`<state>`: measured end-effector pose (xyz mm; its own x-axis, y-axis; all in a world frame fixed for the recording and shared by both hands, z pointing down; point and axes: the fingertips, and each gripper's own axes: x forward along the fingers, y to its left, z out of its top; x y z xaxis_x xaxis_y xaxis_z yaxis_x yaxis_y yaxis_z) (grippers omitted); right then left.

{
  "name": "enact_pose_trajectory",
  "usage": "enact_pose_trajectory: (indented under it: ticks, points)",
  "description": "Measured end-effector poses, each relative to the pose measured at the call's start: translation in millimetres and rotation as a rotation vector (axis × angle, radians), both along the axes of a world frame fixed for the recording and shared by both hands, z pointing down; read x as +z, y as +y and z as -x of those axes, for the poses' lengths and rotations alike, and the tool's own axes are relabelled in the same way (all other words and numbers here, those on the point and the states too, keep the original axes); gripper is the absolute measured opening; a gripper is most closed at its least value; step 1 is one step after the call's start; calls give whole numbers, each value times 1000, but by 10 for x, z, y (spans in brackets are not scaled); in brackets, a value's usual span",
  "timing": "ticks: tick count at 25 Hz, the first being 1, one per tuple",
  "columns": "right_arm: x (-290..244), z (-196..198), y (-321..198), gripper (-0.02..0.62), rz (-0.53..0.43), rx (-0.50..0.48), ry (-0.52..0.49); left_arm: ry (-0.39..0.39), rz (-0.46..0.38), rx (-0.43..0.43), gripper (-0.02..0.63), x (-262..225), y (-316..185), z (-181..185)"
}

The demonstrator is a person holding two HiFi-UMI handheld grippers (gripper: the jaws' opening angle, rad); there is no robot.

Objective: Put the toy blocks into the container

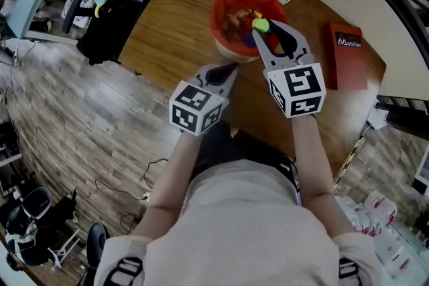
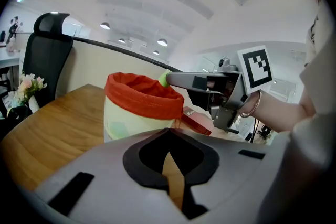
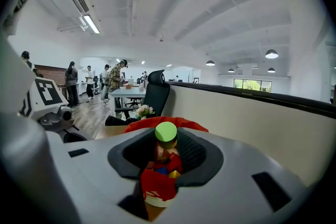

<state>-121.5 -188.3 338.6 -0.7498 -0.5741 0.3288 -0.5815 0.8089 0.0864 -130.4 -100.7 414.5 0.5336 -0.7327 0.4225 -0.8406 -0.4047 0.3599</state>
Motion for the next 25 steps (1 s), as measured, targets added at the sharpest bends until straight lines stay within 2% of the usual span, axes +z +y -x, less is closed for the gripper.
enact_pose_trajectory:
  ticks: [7,13,18,25]
  points:
    - [30,43,30,138,6,-13,-6,1,3,4,12,15,24,-14]
    - [9,-99,37,138,0,13,-6,0,4,44,12,11,31,-142]
    - [82,-370,71,138,9,65,13,-3,13,108,12,35,50,-319]
    - [307,-975,189,138,58,190,36,-7,42,223,12,151,97,-696]
